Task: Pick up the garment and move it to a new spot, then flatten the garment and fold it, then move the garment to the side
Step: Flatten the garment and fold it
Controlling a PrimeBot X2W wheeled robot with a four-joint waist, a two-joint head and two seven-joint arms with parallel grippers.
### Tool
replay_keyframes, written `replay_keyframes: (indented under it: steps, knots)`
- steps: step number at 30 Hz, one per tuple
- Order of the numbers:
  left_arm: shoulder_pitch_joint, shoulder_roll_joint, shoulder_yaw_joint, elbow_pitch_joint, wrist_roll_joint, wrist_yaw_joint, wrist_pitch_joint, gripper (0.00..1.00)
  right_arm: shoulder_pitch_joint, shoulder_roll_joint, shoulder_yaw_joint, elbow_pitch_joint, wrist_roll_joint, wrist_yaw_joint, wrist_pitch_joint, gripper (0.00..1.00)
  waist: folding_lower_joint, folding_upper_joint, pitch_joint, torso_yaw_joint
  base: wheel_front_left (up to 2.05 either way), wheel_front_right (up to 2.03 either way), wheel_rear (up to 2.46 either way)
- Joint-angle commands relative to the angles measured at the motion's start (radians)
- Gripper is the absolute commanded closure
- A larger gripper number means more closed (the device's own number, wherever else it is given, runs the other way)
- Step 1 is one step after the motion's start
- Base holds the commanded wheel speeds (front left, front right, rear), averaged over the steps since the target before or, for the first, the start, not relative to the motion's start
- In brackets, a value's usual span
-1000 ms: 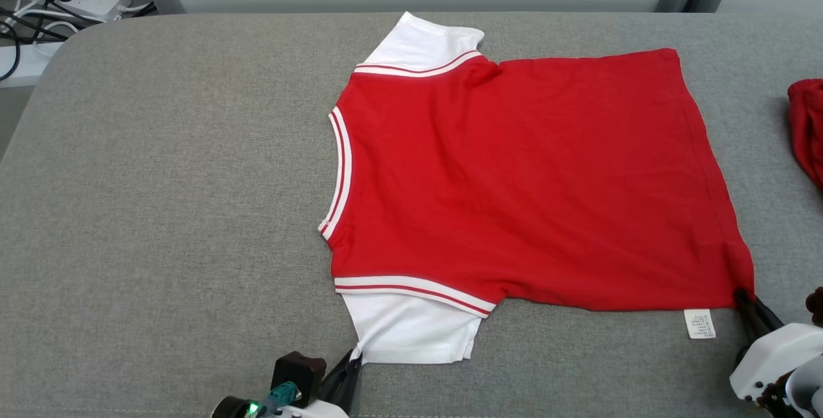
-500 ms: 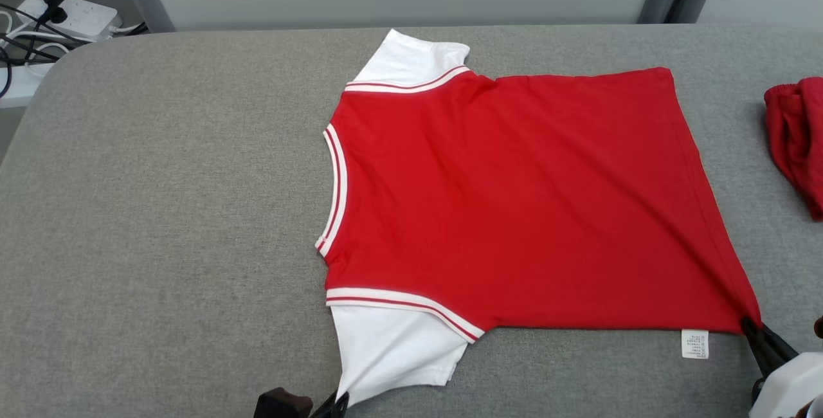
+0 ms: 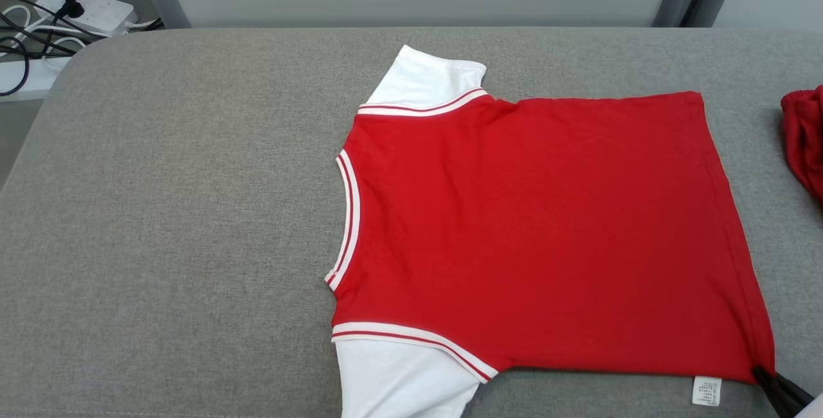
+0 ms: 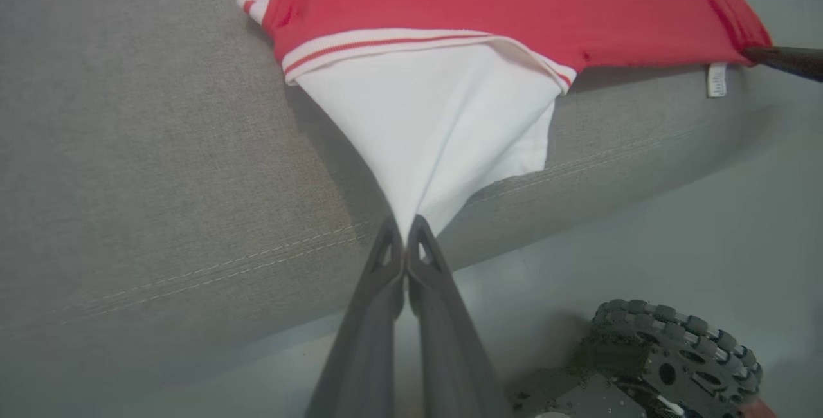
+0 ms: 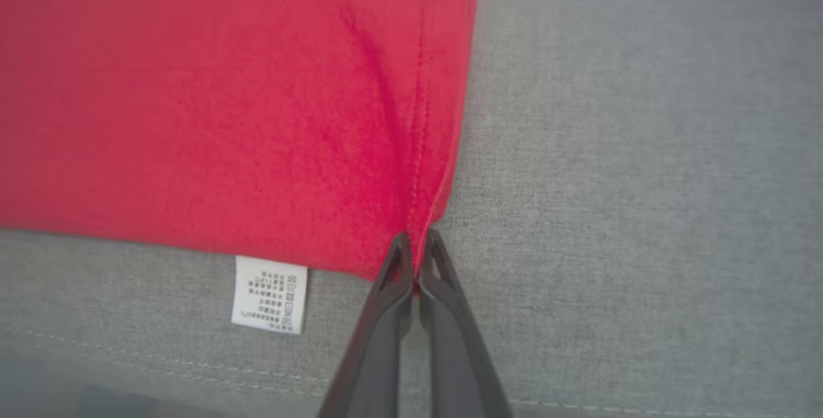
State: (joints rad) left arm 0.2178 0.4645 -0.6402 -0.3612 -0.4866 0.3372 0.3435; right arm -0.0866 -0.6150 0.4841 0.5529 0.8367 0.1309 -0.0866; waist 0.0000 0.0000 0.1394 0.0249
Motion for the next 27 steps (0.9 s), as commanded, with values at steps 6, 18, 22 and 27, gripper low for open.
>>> replay_keyframes:
  steps: [6, 18, 22, 27]
  knots:
    - [0.010, 0.013, 0.053, -0.098, -0.046, 0.014, 0.000, 1.00, 0.077, -0.069, -0.090, -0.124, 0.009, 0.000, 0.051, 1.00, 0.0000, 0.0000, 0.012, -0.006, 0.00, 0.00, 0.00]
    - [-0.144, -0.053, 0.136, -0.070, -0.069, -0.007, -0.090, 1.00, 0.060, -0.036, -0.289, -0.250, -0.061, 0.000, 0.212, 1.00, 0.0000, 0.0000, 0.026, -0.025, 0.00, 0.00, 0.00]
    - [-0.210, -0.079, 0.152, -0.034, -0.086, -0.029, -0.111, 1.00, 0.019, -0.025, -0.322, -0.264, -0.089, 0.000, 0.273, 1.00, 0.0000, 0.0000, 0.032, -0.023, 0.00, 0.00, 0.00]
    - [-0.297, -0.104, 0.153, 0.027, -0.087, -0.062, -0.131, 1.00, -0.039, -0.012, -0.325, -0.262, -0.099, 0.000, 0.323, 1.00, 0.0000, 0.0000, 0.040, -0.021, 0.00, 0.00, 0.00]
